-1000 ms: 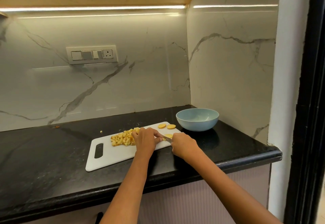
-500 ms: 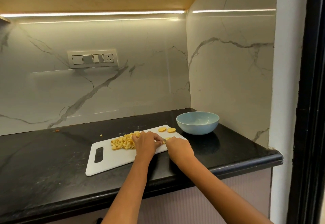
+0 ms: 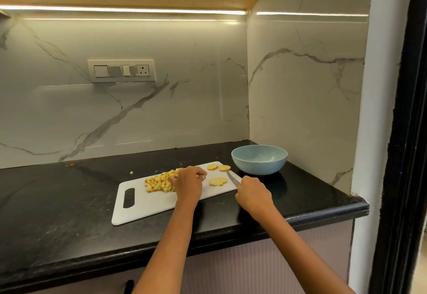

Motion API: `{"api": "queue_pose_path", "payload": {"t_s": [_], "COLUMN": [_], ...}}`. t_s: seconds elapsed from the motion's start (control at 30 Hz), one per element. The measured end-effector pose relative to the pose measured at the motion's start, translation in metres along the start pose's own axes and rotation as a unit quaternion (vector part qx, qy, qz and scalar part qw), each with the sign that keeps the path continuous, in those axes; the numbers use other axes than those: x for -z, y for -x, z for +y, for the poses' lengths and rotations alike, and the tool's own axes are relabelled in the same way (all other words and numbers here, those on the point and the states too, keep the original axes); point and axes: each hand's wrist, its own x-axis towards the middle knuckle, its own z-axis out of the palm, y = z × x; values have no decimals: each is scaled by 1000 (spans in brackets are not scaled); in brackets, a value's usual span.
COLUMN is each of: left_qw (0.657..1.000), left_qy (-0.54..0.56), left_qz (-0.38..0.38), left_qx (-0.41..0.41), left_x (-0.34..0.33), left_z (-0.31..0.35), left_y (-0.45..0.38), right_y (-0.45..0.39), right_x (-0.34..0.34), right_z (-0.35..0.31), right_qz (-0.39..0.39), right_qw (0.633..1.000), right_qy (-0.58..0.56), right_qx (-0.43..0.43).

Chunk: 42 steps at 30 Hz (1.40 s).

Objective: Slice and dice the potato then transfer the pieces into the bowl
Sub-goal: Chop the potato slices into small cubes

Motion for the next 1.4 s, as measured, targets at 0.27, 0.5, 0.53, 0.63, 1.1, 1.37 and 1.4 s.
{"api": "queue_pose_path", "payload": {"t_s": [0.27,0.5,0.53,0.63,1.1,1.37,1.4], "left_qw": [998,999,999,1000,999,996,996], "left_qy": [0,21,21,21,-42,-11,-10], "left_qz": [48,4,-4,-19,33,86,87], "left_qx": [48,32,29,12,6,-24,-25], "left_x": [7,8,9,11,13,8,8], "left_z": [-6,-10,-10,-12,-12,-9,-9], "left_y": [2,2,2,6,4,1,1], "right_y": [-9,-5,-7,-11,-19,-21,-21], "right_x": [-20,-14,-15,-22,-24,-31,-31], "right_z": [-26,-17,-20,-30,-13,-14,-13], "right_qz": [-34,17,5,-39,31,72,72], "right_qw": [996,1000,1000,997,987,980,979], "right_qy": [-77,-3,2,-9,-88,-89,-87], "right_qx": [21,8,19,61,132,165,170]}}
